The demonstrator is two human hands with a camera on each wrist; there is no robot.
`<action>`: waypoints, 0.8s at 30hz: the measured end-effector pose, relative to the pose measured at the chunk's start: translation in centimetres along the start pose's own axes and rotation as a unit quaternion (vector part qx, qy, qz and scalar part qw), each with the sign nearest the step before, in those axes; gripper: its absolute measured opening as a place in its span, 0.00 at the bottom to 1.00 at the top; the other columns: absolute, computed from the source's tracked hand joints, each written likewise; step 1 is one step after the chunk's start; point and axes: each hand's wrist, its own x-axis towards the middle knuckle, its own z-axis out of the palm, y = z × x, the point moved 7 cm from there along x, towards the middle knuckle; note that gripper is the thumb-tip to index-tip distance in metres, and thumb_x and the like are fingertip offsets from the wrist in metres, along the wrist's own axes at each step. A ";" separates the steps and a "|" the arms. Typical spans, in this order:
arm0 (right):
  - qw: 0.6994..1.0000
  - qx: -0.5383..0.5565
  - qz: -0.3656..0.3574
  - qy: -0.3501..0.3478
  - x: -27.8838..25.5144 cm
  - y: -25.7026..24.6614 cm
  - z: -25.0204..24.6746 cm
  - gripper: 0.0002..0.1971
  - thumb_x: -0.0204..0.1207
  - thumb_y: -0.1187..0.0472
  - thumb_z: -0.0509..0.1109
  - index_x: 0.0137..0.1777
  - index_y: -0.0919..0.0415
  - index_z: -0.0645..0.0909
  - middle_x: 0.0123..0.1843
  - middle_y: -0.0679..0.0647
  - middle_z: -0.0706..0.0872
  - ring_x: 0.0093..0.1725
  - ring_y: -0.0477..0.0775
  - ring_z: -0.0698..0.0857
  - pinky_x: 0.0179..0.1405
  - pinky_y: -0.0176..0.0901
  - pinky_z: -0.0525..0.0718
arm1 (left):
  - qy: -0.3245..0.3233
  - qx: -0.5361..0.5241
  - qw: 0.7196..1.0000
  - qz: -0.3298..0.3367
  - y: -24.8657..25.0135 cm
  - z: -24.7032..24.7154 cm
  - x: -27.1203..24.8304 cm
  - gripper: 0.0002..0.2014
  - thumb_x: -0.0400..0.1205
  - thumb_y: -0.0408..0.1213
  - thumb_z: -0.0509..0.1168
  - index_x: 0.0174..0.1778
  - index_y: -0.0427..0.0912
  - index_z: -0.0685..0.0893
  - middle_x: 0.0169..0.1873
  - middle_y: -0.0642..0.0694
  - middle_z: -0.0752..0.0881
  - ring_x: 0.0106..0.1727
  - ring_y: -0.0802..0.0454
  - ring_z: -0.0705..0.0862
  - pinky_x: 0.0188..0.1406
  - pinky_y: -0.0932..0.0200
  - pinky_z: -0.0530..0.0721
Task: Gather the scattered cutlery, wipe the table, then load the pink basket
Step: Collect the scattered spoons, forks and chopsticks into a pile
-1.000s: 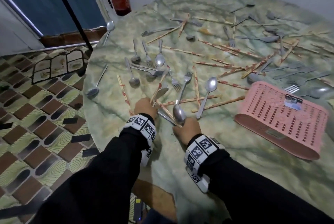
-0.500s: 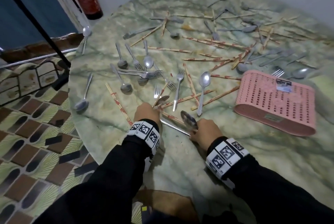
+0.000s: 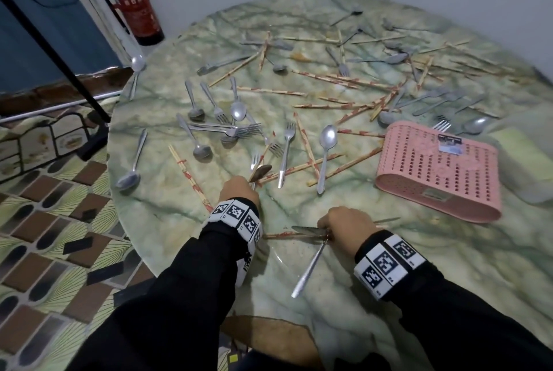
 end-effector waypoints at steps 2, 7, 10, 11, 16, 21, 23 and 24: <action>0.999 0.013 0.019 0.025 -0.4 0.8 0.0 0.15 0.75 0.70 0.61 0.52 0.51 0.83 0.49 0.52 0.81 0.53 0.58 0.84 0.43 0.43 0.75 | -0.015 -0.005 1.000 -0.003 -0.1 0.3 -0.2 0.12 0.79 0.33 0.65 0.54 0.28 0.81 0.55 0.32 0.84 0.56 0.35 0.83 0.46 0.54 0.78; 0.979 0.133 0.140 0.068 -2.1 2.2 0.3 0.13 0.77 0.49 0.66 0.52 0.58 0.80 0.49 0.56 0.85 0.49 0.58 0.84 0.40 0.41 0.76 | -0.034 -0.012 0.999 -0.014 -0.4 0.7 -1.0 0.15 0.78 0.36 0.66 0.56 0.28 0.80 0.54 0.33 0.84 0.56 0.36 0.83 0.42 0.56 0.74; 0.975 0.146 0.158 0.051 -1.9 1.6 1.2 0.14 0.77 0.50 0.67 0.52 0.60 0.81 0.51 0.56 0.85 0.50 0.58 0.85 0.38 0.41 0.75 | -0.037 -0.008 0.999 -0.016 -0.3 0.8 -1.5 0.17 0.79 0.38 0.67 0.56 0.28 0.80 0.54 0.33 0.84 0.56 0.36 0.83 0.42 0.56 0.74; 0.977 0.140 0.154 0.050 -1.7 1.3 1.3 0.11 0.79 0.54 0.65 0.54 0.61 0.81 0.53 0.57 0.86 0.52 0.59 0.85 0.40 0.42 0.76 | -0.036 -0.006 0.999 -0.016 -0.3 0.7 -1.6 0.17 0.79 0.38 0.67 0.56 0.28 0.80 0.54 0.33 0.84 0.55 0.36 0.83 0.42 0.56 0.74; 0.970 0.174 0.165 0.046 -1.7 0.9 1.0 0.11 0.80 0.68 0.59 0.58 0.65 0.79 0.59 0.61 0.84 0.58 0.62 0.83 0.48 0.45 0.78 | -0.020 0.012 0.999 -0.024 -0.3 0.4 -2.3 0.15 0.80 0.38 0.66 0.54 0.28 0.81 0.54 0.32 0.84 0.56 0.36 0.83 0.44 0.55 0.75; 0.950 0.260 0.171 0.020 -2.3 1.0 1.7 0.11 0.79 0.60 0.64 0.54 0.67 0.80 0.58 0.64 0.85 0.57 0.64 0.83 0.43 0.42 0.74 | -0.007 -0.006 0.999 -0.036 -0.7 0.4 -3.1 0.14 0.81 0.36 0.64 0.54 0.27 0.80 0.54 0.31 0.84 0.57 0.35 0.82 0.48 0.52 0.77; 0.951 0.261 0.165 0.014 -2.5 1.1 2.0 0.12 0.78 0.58 0.64 0.54 0.67 0.81 0.56 0.63 0.85 0.56 0.64 0.83 0.42 0.42 0.73 | -0.004 -0.023 0.999 -0.043 -1.1 0.4 -3.3 0.13 0.82 0.38 0.63 0.52 0.28 0.80 0.54 0.32 0.84 0.54 0.36 0.82 0.45 0.52 0.76; 0.953 0.256 0.161 0.011 -2.5 1.2 2.2 0.12 0.78 0.58 0.64 0.54 0.67 0.81 0.56 0.63 0.85 0.55 0.63 0.83 0.41 0.42 0.73 | -0.002 -0.032 0.998 -0.050 -1.4 0.4 -3.4 0.13 0.82 0.39 0.62 0.51 0.30 0.79 0.54 0.32 0.83 0.52 0.36 0.82 0.44 0.53 0.75</action>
